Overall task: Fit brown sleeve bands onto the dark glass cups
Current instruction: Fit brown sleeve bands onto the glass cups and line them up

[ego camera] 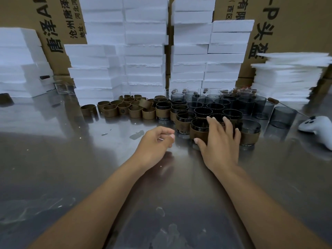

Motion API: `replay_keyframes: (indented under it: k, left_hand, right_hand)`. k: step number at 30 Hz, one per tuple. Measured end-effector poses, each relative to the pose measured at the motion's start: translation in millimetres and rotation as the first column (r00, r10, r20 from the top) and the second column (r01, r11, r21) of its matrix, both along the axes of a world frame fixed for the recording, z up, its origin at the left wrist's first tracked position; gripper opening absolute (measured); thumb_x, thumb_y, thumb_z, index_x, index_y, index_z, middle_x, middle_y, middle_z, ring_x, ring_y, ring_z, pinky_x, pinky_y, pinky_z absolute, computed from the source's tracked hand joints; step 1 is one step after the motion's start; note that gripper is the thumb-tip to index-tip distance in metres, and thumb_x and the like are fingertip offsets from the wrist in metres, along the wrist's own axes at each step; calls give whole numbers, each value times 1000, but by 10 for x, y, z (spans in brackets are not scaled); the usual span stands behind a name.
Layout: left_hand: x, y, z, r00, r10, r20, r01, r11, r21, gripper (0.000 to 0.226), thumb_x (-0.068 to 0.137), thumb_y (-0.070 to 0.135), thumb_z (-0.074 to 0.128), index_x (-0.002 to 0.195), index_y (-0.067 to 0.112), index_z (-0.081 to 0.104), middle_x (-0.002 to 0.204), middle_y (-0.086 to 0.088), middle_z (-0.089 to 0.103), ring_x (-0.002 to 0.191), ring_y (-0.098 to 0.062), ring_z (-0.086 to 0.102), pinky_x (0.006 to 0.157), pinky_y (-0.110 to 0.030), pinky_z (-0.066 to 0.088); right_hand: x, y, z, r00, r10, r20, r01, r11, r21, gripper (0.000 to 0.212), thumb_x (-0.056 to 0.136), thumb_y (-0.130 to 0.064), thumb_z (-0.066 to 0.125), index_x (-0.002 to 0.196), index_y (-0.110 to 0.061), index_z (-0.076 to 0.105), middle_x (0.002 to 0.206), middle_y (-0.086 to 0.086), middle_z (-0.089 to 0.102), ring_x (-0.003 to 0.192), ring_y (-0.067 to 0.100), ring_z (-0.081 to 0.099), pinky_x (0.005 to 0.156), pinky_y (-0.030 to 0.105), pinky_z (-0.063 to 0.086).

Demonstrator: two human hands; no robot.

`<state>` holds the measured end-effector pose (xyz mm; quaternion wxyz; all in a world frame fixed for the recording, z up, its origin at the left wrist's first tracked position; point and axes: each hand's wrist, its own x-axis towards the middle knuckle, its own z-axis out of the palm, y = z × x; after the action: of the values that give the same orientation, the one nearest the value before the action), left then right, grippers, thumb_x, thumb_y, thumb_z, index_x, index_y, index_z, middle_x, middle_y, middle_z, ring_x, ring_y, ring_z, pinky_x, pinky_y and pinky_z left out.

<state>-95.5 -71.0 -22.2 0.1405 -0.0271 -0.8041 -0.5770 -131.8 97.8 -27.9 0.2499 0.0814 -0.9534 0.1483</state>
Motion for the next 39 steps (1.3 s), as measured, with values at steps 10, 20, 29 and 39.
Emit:
replay_keyframes:
  k: [10,20,29,39]
  left_hand:
    - [-14,-14,-31,1000,4,-3,-4,999,-46,18,93,17,57,89,35,60,79,8,67,71,-3,65,62,-5,43]
    - [-104,-22,-122,987,162,6,-159,972,-172,16,92,14,58,86,28,62,81,-3,68,73,-11,65,58,-10,42]
    - [-175,-12,-181,988,155,-22,-156,957,-243,21,89,8,61,84,28,65,76,-1,67,79,-15,64,67,-22,45]
    - [-220,2,-199,991,134,-28,-137,964,-229,20,89,7,61,85,26,65,75,-3,66,80,-19,62,64,-15,42]
  right_hand:
    - [-215,-12,10,988,39,152,-60,989,132,70,100,-49,27,153,-20,-10,162,3,-12,147,23,-19,115,54,-7]
    - [-371,1113,477,968,-67,-243,75,997,24,38,95,-21,49,130,-8,50,132,15,49,126,33,41,109,53,21]
    - [-842,1833,416,837,-547,23,539,830,140,35,92,-24,55,124,-8,56,124,24,39,117,38,32,97,41,30]
    - [-1033,1726,300,913,-379,150,396,912,-106,35,91,-26,60,124,-14,54,132,24,38,124,41,35,99,45,34]
